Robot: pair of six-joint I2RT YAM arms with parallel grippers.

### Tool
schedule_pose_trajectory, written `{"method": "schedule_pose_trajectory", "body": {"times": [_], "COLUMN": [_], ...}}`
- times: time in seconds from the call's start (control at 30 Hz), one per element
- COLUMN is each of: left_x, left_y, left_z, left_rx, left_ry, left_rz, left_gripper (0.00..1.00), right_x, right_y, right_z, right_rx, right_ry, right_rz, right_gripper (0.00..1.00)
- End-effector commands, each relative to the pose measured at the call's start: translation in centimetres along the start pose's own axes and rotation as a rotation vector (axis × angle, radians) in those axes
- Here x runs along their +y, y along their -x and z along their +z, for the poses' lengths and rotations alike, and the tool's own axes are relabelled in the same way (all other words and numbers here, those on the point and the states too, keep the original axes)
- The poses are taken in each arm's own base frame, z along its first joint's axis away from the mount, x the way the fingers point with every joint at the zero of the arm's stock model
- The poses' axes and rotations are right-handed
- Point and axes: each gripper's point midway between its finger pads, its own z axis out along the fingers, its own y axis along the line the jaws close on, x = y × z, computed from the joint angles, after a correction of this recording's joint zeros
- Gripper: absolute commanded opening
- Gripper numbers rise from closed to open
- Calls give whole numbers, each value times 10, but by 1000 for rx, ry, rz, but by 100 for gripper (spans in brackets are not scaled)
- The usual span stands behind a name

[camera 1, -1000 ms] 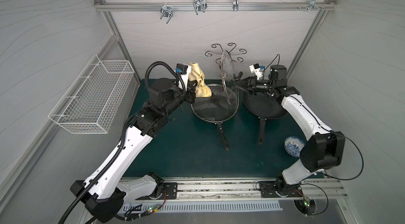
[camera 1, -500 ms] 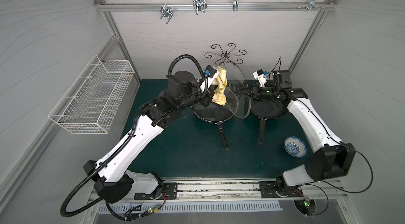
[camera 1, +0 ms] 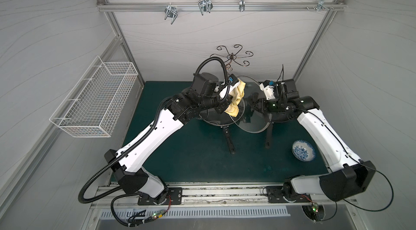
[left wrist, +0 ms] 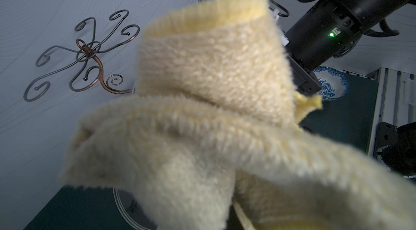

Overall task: Wipe the pot lid with a cloth
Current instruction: Wipe the pot lid.

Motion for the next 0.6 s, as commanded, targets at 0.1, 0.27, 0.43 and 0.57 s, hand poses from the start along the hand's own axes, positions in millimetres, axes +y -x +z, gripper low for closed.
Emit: {"method": "schedule_pose_trajectory", "body": {"times": [0.1,0.27,0.43,0.57], "left_x": [5,13,0,-5], "left_y": [-24,-34,-47,-58], "left_z": [15,27,41,51], "left_rx": [130,197,233,275], "left_ry": [48,89,23,7], "left_rz": [-12,-59,-75,-128], "left_gripper": [0,0,0,0], "right_x": [15,27,39,46], "right_y": [45,50,51,51], "right_z": [-25,-17,-11,-10], "right_rx": [-200,-198,-188,-188], "right_ry": [-88,-92,-57,-28], "right_rz": [-256,-341,-374,-374], "right_gripper": [0,0,0,0]}}
